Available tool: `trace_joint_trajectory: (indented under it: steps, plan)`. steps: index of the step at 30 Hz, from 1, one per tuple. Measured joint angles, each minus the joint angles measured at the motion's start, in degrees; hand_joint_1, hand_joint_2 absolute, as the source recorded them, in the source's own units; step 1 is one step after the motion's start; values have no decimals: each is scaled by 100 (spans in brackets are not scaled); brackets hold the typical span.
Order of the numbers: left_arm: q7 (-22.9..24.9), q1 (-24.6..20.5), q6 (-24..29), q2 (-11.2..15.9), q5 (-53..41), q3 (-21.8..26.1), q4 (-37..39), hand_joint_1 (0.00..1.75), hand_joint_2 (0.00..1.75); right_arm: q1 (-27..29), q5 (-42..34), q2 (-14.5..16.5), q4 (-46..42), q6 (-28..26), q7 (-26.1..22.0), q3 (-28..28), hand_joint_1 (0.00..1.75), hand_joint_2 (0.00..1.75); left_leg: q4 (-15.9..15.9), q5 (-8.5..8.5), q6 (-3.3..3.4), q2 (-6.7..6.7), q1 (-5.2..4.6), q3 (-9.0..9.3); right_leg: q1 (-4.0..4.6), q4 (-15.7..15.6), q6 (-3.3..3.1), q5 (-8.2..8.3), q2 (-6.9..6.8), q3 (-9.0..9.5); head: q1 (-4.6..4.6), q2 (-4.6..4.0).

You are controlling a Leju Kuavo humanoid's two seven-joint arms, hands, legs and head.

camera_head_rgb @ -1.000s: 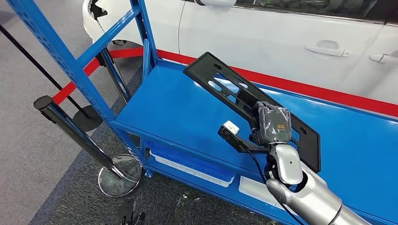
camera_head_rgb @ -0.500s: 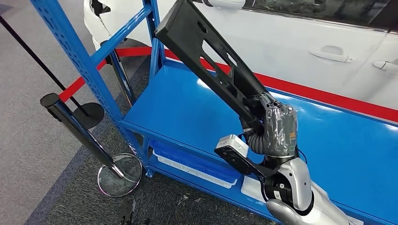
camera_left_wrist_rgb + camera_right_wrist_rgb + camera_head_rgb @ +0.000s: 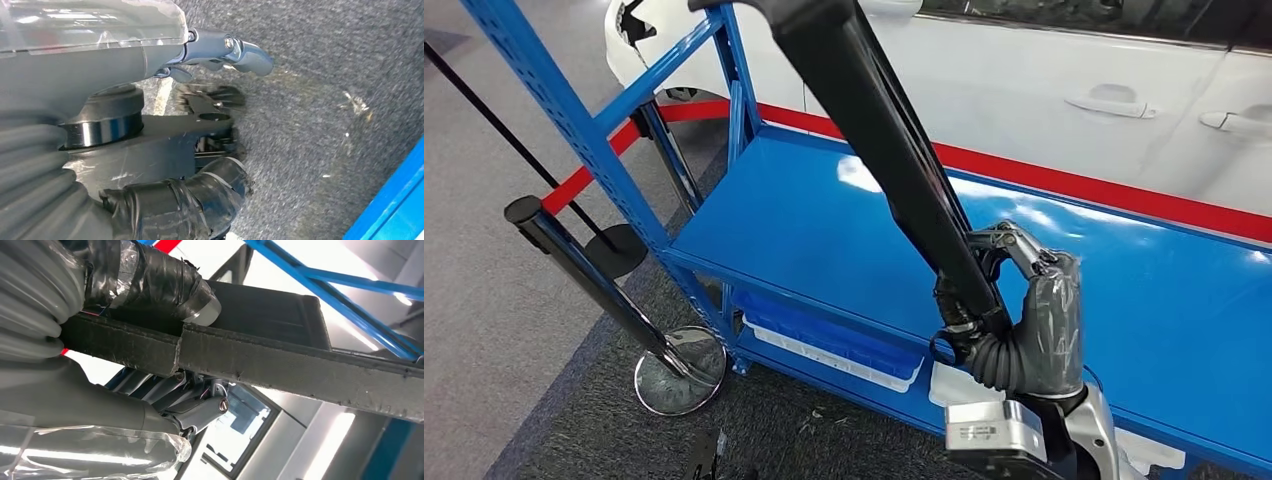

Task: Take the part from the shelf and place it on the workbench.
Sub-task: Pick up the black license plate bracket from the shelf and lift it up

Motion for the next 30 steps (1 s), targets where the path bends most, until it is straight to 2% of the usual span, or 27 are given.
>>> trace_joint_trajectory:
  steps: [1,2,3,5,6,7,8,10,11,12,13,15,16,17,18,19,20,21,22,23,24,25,27,28,29,30]
  plan:
    - [4,-2,-7,-1,-9,0,0,0,175,30,30,2,-48,5,1,0,175,175,199,-98,1,0,1,-13,15,5,-4,41,-5,-56,2,0]
    - [9,-3,-16,-1,-27,0,0,0,175,64,66,2,-107,20,3,0,175,175,199,-105,15,0,0,87,34,10,-6,88,-8,-121,2,0]
    - [14,-5,-28,-2,-48,0,0,0,175,95,102,2,-166,40,4,0,175,175,-32,-25,43,0,-3,305,51,13,-6,137,-7,-181,1,0]
    - [18,-25,-54,-1,-104,0,0,0,175,144,181,2,-301,83,6,0,175,175,-901,173,135,2,-22,943,68,4,5,241,-2,-271,4,0]
    - [17,-40,-61,0,-130,-1,-1,0,175,167,212,2,-357,98,6,0,175,175,-1244,246,174,1,-47,1153,70,-11,21,287,-2,-284,9,0]
    - [16,-54,-66,0,-157,-1,-1,0,175,200,240,2,-410,110,5,0,175,175,-1453,288,205,-1,-77,1268,58,-31,52,332,-7,-286,1,0]
    - [17,-61,-69,0,-179,-1,-1,0,175,243,257,2,-458,125,5,0,175,175,-1512,315,224,-4,-108,1269,40,-56,87,376,-15,-281,-5,0]
    - [35,-50,-75,0,-219,-2,-1,0,175,337,258,2,-540,159,3,0,175,175,-1567,461,261,-6,-141,1209,18,-103,162,468,-16,-285,-27,0]
    - [51,-44,-80,1,-234,-2,0,0,175,386,235,-1,-579,175,1,0,175,175,-1610,551,286,8,-132,1177,14,-109,190,460,-6,-317,-27,1]
    - [68,-41,-83,4,-250,-2,0,0,175,430,199,-4,-613,190,-2,0,175,175,-1661,652,321,21,-116,1127,16,-60,215,344,5,-361,-18,1]
    - [84,-40,-90,4,-266,-2,0,0,175,470,160,-7,-641,204,-4,0,175,175,-1711,765,350,37,-95,1058,22,92,238,114,14,-422,-4,1]
    - [108,-44,-110,4,-293,-2,0,0,175,536,105,-9,-687,227,-6,0,175,175,-1726,920,385,49,-89,903,18,685,268,-524,17,-531,28,0]
    - [116,-41,-122,2,-305,-3,0,0,175,565,96,-9,-707,231,-7,0,175,175,-1719,982,383,56,-88,818,18,1039,283,-761,15,-564,36,1]
    - [122,-39,-129,0,-313,-3,0,0,175,588,91,-9,-729,235,-7,0,175,175,-1705,1035,380,63,-88,735,17,1331,295,-877,15,-565,40,1]
    - [131,-38,-133,0,-327,-4,0,0,175,607,89,-9,-746,247,-7,0,175,175,-1680,1088,370,72,-85,641,15,1468,304,-847,15,-491,43,0]
    - [140,-38,-136,-1,-341,-5,0,0,175,622,89,-9,-763,269,-5,0,175,175,-1647,1136,357,80,-80,544,11,1449,311,-737,14,-348,44,0]
    - [154,-38,-137,-2,-354,-5,0,0,175,639,89,-9,-782,296,-4,0,175,175,-1603,1179,337,86,-70,446,3,1234,318,-577,14,-114,44,0]
    - [170,-39,-139,-3,-367,-7,0,0,175,655,90,-10,-804,322,-2,0,175,175,-1543,1216,309,88,-62,352,-10,846,330,-472,14,197,45,0]
    - [181,-40,-139,-3,-371,-8,0,0,175,667,91,-10,-828,341,1,-1,175,175,-1486,1245,278,84,-61,274,-8,415,336,-484,17,492,46,0]
    - [192,-37,-140,-3,-375,-8,0,0,175,684,91,-11,-851,350,3,-2,175,175,-1441,1278,242,79,-63,225,0,87,313,-515,24,708,43,0]
    - [197,-34,-139,-1,-376,-9,0,0,175,695,92,-13,-870,355,5,-2,175,175,-1407,1312,211,74,-71,199,9,-132,284,-583,34,823,50,0]
    - [200,-33,-139,0,-377,-10,0,0,175,709,92,-17,-886,360,7,-2,175,175,-1399,1355,184,66,-76,189,29,-197,239,-606,44,836,52,0]
    - [203,-30,-139,1,-376,-11,0,0,175,726,92,-25,-915,376,6,-2,175,175,-1387,1394,133,49,-67,170,29,-181,128,-526,38,744,69,0]
    - [204,-27,-139,2,-376,-12,0,0,175,731,92,-26,-931,388,6,-3,175,175,-1317,1283,104,42,-58,123,28,-174,75,-468,29,691,60,0]
    - [204,-23,-140,2,-375,-13,0,0,175,733,92,-26,-946,397,6,-3,175,175,-1155,1055,76,37,-47,63,24,-179,22,-404,18,626,50,0]
    - [205,-22,-140,2,-375,-14,0,0,175,735,92,-26,-959,404,5,-4,175,175,-883,731,51,36,-36,-11,26,-176,-14,-334,11,552,36,0]
